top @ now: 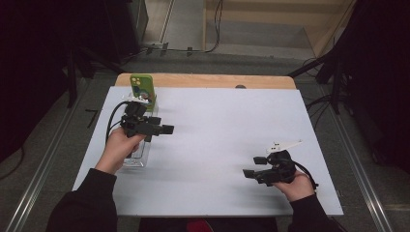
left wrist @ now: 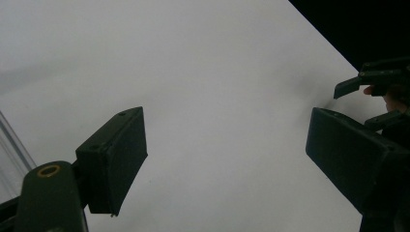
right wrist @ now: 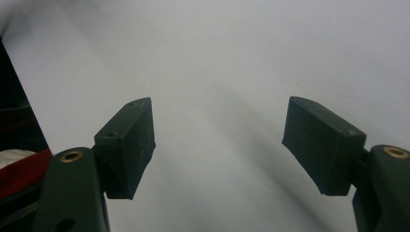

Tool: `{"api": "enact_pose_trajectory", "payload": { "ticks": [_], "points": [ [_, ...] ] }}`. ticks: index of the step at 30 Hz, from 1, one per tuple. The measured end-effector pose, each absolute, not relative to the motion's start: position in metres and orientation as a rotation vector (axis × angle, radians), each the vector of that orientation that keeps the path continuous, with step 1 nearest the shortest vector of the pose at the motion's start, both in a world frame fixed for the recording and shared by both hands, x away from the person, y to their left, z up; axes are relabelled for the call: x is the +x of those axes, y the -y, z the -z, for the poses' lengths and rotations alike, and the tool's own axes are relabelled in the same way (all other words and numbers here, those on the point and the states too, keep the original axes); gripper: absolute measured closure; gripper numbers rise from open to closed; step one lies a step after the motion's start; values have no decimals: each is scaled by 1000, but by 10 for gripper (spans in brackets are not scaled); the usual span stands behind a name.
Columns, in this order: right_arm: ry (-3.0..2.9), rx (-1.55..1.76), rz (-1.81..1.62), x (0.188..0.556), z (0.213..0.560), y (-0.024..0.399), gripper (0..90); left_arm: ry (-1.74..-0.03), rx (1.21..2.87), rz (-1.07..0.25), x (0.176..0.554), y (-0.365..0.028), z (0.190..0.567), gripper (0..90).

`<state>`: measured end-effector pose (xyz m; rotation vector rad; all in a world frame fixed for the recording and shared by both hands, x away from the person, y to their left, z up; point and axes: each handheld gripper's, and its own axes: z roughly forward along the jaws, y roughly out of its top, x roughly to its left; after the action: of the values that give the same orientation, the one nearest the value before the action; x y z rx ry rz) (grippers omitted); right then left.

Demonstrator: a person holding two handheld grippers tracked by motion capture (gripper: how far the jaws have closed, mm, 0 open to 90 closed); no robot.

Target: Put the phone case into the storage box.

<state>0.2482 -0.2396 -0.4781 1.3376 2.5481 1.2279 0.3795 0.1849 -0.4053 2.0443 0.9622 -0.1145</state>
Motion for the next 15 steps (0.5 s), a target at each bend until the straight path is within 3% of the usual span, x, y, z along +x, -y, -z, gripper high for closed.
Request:
{"api": "enact_pose_trajectory", "payload": {
  "ticks": [15],
  "points": [
    [-2548,1334,-1231,248,478,240,253,-941,2060,93,365,-180,418,153]
  ]
}}
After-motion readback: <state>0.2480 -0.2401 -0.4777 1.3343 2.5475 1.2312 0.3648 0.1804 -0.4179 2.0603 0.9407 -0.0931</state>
